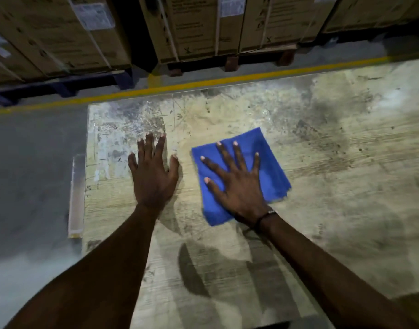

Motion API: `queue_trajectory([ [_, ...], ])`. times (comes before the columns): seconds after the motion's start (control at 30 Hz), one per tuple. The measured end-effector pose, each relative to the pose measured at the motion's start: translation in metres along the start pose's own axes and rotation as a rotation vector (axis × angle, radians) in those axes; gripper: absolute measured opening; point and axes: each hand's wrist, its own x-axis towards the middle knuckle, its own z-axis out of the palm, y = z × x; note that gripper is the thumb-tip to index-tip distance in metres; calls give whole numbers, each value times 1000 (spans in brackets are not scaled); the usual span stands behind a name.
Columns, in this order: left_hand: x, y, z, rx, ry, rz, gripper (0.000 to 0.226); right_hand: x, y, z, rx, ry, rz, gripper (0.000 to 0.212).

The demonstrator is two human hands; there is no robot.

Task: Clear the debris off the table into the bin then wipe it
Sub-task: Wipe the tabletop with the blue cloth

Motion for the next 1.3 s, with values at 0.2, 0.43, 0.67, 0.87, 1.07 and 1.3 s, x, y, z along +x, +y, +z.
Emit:
queue_trajectory([
  [0.2,-4,-1,-1,-3,7,32,66,28,119,-24,-30,48,348,61],
  [0.43,-8,0,-1,24,-38,37,70,-58,38,-6,-32,80,123,59],
  [0.67,-89,38,9,39,-62,12,73,-149,103,-30,-93,40,218,59],
  [0.87,-195,115,31,59,-83,-2,72,-135,131,-38,-45,40,400,60],
  [1.07,-229,136,39,44,-72,22,71,-248,79,-41,-24,-19,74,59],
  [1.3,-234,151,47,20,-40,-45,70,-205,220,-67,-65,14,444,60],
])
